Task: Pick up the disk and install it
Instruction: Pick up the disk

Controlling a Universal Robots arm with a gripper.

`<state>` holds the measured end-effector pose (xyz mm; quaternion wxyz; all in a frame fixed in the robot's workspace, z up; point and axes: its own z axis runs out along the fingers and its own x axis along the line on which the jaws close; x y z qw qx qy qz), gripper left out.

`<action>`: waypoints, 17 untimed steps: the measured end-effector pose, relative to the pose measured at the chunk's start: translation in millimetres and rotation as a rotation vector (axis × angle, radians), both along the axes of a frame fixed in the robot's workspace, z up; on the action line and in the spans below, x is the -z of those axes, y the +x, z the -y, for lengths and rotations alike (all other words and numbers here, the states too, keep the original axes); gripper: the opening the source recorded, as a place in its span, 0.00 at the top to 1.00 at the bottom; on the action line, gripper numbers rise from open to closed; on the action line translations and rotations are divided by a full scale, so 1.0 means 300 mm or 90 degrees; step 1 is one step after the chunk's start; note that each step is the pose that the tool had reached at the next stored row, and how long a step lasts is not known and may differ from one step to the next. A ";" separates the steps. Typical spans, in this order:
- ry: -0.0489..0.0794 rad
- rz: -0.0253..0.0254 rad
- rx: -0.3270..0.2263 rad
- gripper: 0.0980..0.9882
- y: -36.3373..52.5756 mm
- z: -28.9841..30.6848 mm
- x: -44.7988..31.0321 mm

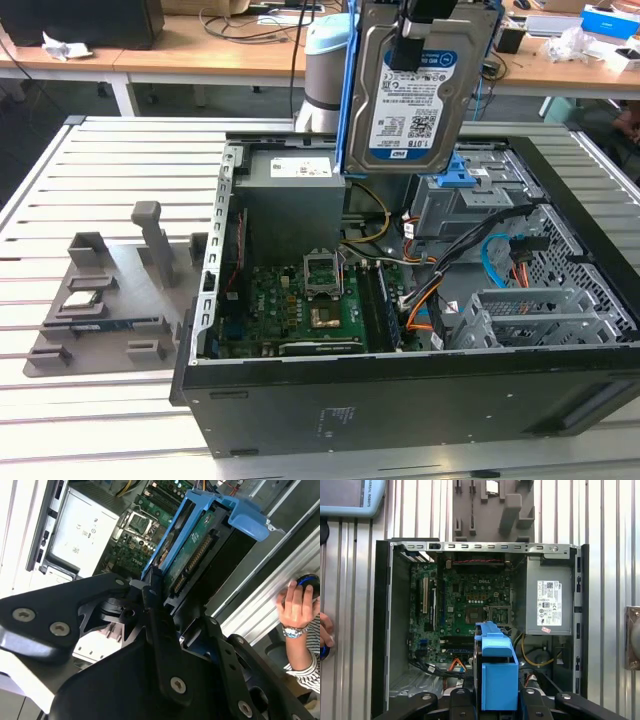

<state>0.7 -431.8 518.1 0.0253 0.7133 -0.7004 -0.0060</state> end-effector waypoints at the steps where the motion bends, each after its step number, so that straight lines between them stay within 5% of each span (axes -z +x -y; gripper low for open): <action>1: 0.000 0.0000 0.000 0.70 0.000 0.003 0.000; 17: -0.006 0.0000 0.000 0.70 0.000 0.059 0.002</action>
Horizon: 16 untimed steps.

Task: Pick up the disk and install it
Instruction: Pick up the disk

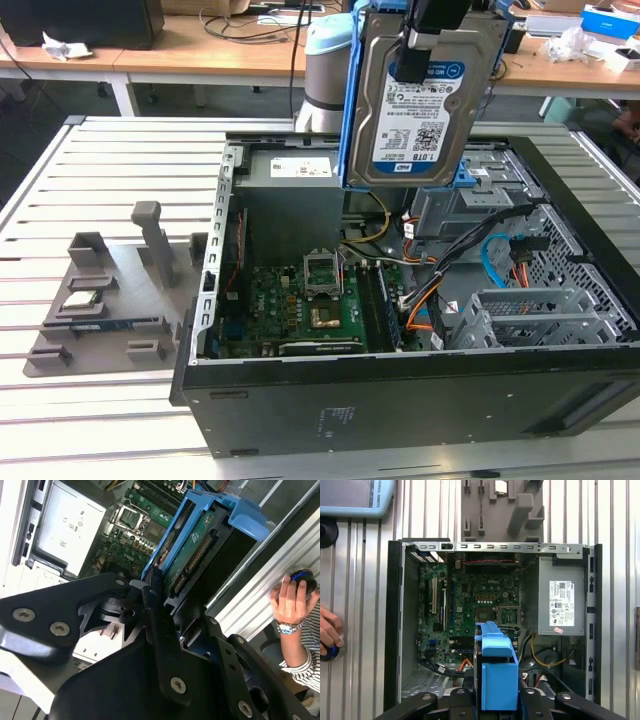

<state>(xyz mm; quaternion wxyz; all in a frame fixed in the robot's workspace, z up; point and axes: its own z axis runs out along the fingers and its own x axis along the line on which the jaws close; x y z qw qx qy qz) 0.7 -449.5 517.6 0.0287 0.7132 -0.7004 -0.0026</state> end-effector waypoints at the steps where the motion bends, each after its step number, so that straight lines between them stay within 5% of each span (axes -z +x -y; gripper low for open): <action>1: 0.000 0.0000 0.000 0.70 0.000 0.004 0.000; 16: -0.003 0.0000 0.000 0.70 0.000 0.060 0.002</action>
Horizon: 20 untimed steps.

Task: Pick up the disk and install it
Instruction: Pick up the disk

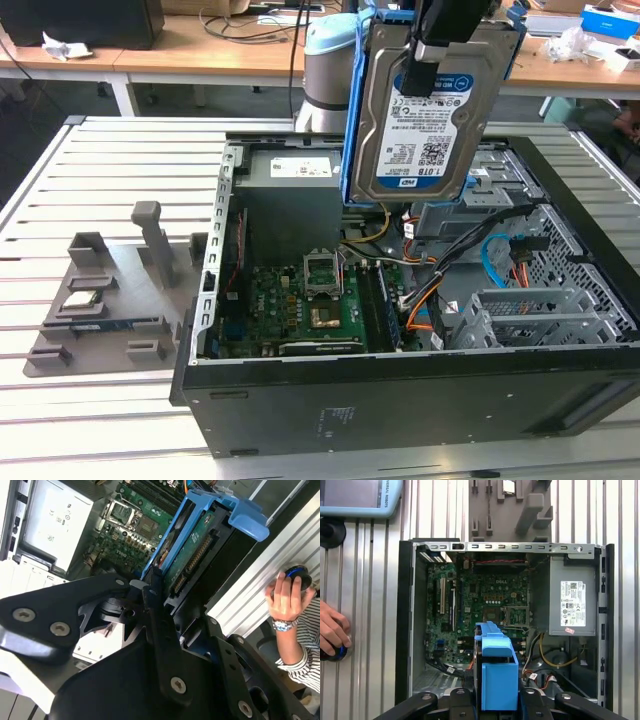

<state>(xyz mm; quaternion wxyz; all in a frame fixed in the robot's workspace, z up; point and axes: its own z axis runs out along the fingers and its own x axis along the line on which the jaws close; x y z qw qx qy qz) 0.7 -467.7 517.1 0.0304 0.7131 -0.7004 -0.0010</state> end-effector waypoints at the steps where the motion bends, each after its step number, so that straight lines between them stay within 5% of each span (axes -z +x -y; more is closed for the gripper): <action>1: 0.000 0.0000 0.000 0.70 0.000 0.005 0.000; 20: -0.004 0.0000 0.000 0.70 0.000 0.100 0.003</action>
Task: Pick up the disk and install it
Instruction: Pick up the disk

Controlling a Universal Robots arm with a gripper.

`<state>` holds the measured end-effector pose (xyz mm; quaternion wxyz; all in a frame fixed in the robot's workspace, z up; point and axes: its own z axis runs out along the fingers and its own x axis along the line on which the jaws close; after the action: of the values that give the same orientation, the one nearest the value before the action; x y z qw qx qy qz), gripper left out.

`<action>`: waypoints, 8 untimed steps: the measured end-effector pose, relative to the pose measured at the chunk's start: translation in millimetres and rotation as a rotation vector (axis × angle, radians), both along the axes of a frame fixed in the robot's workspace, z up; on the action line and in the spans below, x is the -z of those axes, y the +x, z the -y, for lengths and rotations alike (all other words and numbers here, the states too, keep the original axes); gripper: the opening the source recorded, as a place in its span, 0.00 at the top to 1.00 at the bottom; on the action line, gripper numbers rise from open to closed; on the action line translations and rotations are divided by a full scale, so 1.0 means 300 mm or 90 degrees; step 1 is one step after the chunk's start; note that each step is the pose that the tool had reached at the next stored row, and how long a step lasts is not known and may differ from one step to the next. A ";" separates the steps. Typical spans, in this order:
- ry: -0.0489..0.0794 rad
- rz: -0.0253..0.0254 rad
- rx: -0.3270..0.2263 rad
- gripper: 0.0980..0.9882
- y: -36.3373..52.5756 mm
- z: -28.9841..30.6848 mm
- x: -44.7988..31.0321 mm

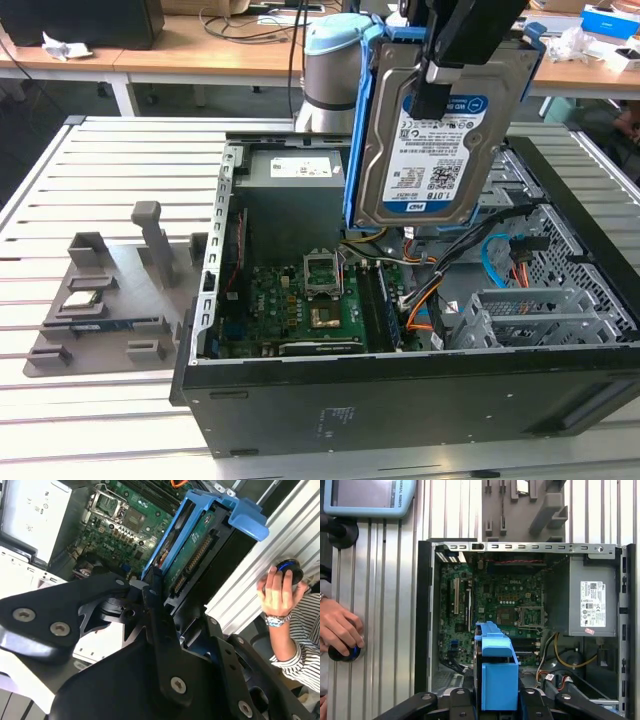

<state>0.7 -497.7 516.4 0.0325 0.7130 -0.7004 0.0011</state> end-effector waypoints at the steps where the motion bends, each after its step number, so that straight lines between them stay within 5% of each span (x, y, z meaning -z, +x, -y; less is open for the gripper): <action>1: 0.000 0.0000 0.000 0.70 0.000 0.006 0.000; 8: -0.002 0.0000 0.000 0.70 0.000 0.048 0.001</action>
<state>0.7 -511.9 516.0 0.0338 0.7129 -0.7004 0.0024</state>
